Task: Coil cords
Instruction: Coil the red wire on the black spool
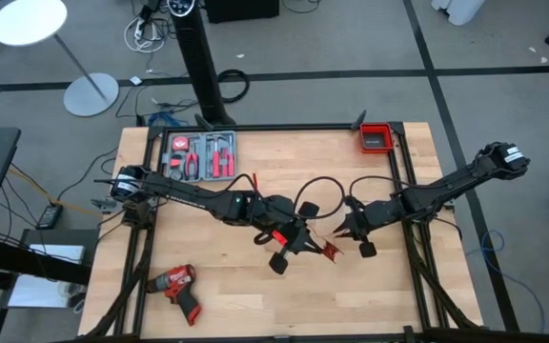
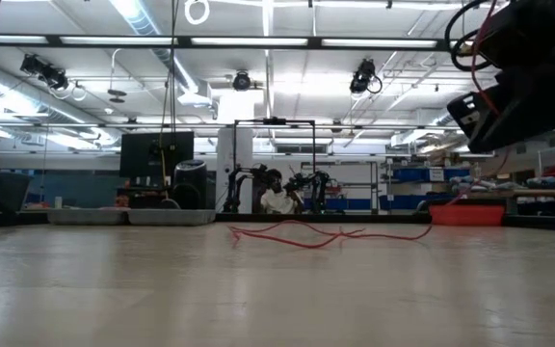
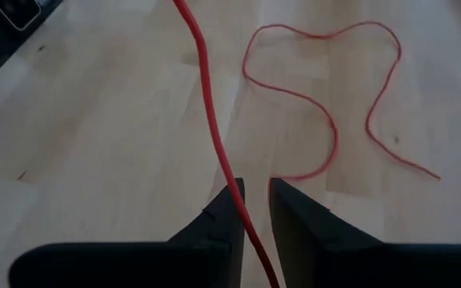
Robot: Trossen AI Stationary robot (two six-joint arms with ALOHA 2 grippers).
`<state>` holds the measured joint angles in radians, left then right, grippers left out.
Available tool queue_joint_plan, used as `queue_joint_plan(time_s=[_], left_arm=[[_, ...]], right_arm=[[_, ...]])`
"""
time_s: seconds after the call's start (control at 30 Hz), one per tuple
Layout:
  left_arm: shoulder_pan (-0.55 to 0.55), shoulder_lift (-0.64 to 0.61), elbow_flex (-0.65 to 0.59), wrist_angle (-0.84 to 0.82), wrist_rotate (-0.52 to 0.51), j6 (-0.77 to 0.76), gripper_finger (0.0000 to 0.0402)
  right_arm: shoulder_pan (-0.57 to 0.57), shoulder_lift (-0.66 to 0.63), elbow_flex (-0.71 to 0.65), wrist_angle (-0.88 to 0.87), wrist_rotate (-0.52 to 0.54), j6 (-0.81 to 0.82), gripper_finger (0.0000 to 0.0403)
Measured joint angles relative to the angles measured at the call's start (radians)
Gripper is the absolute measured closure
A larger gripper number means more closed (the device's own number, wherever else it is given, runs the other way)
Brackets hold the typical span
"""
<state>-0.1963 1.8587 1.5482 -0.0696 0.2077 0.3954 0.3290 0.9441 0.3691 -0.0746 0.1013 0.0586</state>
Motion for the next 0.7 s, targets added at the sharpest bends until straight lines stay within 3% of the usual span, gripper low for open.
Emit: queue_joint_plan(time_s=[0.37,0.7], left_arm=[[0.002,0.0,0.0,0.005,0.0,0.0,0.0402],[0.008,0.0,0.001,-0.003,0.001,0.0,0.0402]], right_arm=[[-0.005,0.028,0.001,-0.154,0.0,0.068,0.0339],[-0.005,-0.015,0.003,-0.136,-0.027,0.079,0.0339]])
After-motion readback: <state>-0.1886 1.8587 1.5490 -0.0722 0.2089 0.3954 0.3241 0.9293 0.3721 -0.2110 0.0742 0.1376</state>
